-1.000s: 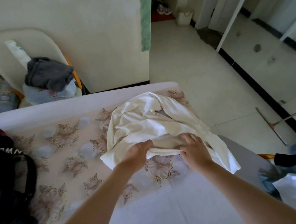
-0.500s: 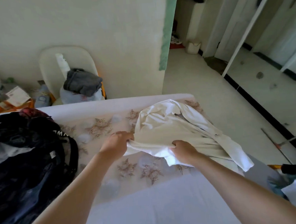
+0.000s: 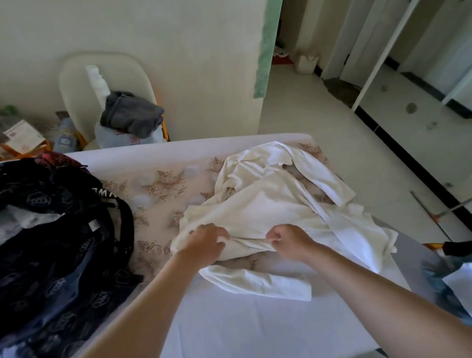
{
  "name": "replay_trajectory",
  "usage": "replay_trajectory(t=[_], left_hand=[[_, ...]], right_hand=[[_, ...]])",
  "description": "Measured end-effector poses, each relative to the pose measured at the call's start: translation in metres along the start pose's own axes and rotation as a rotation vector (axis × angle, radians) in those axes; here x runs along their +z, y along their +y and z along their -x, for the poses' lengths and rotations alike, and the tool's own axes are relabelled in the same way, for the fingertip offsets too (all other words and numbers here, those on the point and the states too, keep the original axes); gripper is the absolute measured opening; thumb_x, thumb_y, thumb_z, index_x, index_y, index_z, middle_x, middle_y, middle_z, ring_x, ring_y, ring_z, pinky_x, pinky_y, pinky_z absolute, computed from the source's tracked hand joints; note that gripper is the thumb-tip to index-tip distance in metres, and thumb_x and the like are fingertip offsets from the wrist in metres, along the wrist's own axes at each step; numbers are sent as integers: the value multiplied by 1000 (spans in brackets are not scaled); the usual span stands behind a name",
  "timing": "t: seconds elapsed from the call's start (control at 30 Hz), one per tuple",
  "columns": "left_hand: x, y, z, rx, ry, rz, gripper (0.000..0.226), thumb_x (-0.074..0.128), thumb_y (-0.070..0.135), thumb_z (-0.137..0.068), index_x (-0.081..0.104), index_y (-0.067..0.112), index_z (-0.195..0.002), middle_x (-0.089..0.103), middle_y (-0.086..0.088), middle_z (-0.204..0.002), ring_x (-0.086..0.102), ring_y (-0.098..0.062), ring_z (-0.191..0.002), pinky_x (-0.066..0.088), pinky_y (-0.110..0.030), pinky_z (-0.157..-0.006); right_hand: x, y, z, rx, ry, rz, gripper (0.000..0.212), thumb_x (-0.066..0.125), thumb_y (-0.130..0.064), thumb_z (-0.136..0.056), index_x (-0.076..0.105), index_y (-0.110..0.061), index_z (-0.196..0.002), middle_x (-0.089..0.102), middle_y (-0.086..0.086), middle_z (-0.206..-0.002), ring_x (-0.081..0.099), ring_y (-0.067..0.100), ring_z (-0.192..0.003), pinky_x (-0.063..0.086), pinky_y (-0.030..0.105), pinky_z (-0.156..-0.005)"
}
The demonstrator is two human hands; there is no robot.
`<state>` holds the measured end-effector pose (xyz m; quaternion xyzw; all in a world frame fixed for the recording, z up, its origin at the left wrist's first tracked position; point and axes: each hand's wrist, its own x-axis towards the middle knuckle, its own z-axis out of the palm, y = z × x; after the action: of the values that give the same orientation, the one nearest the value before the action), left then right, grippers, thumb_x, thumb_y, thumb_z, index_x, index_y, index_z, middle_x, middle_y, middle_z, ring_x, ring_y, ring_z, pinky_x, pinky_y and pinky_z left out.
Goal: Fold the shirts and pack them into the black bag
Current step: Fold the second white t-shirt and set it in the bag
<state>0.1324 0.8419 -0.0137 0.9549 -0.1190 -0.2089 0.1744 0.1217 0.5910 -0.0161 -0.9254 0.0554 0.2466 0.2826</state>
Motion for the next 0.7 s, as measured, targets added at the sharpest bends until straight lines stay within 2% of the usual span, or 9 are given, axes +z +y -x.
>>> replay_trajectory(t=[0.1,0.17,0.23,0.3,0.33,0.43,0.53,0.63,0.7], left_hand=[[30,17,-17,31,-103,-188,63,60,50,-90,34,41,-146,16,1,-160,20,-27,-145,27,-48,-115],[45,16,-27,-4,-133,-274,82,58,66,-84,18,42,-152,6,0,-161,15,-30,-147,25,-52,-115],[55,8,-34,-40,-144,-310,71,58,54,-90,23,40,-150,25,-6,-151,30,-32,-138,30,-49,-111],[58,-4,-38,-53,-128,-298,48,50,26,-98,41,40,-143,44,-5,-135,44,-31,-126,39,-42,-105],[56,-10,-39,-58,-110,-248,41,46,23,-98,51,40,-136,49,-5,-129,49,-31,-121,42,-40,-102],[39,-24,-41,-99,-69,-212,22,50,26,-96,66,38,-104,58,-4,-116,55,-30,-111,46,-37,-94],[16,-44,-38,-197,-158,-461,24,52,19,-93,69,29,-107,63,1,-112,57,-24,-108,44,-36,-97],[-3,-68,-28,-323,-425,-487,18,58,23,-91,64,20,-107,64,2,-106,59,-23,-99,49,-35,-90],[-7,-79,-25,-376,-525,-397,25,62,28,-89,61,17,-111,62,-1,-110,59,-25,-101,49,-38,-93]], right_hand=[[4,33,-12,-69,4,225,37,58,-19,-91,61,-24,-127,52,-5,-141,49,17,-130,42,32,-104],[13,44,-25,-172,16,424,51,61,-17,-89,51,-25,-139,37,-2,-151,36,21,-139,37,36,-106],[22,47,-39,-216,60,657,67,60,-15,-87,36,-30,-147,28,3,-153,32,26,-141,35,43,-105],[28,48,-50,-203,115,818,71,54,-12,-90,26,-30,-153,37,7,-147,43,31,-132,35,46,-103],[28,47,-54,-197,132,850,64,50,-11,-92,31,-27,-151,46,8,-140,50,31,-124,38,43,-100],[20,36,-58,-203,36,616,35,54,-7,-86,62,-24,-115,61,2,-110,61,29,-101,47,34,-80],[25,0,-47,-258,-235,385,16,57,-10,-74,62,-24,-78,60,-8,-80,58,19,-80,46,31,-69],[37,-46,-35,-297,-585,232,14,60,-17,-78,66,-29,-81,64,-12,-76,60,7,-67,49,25,-66],[39,-68,-45,-229,-671,124,19,60,-20,-84,72,-26,-98,72,-9,-90,70,9,-73,55,25,-68]])
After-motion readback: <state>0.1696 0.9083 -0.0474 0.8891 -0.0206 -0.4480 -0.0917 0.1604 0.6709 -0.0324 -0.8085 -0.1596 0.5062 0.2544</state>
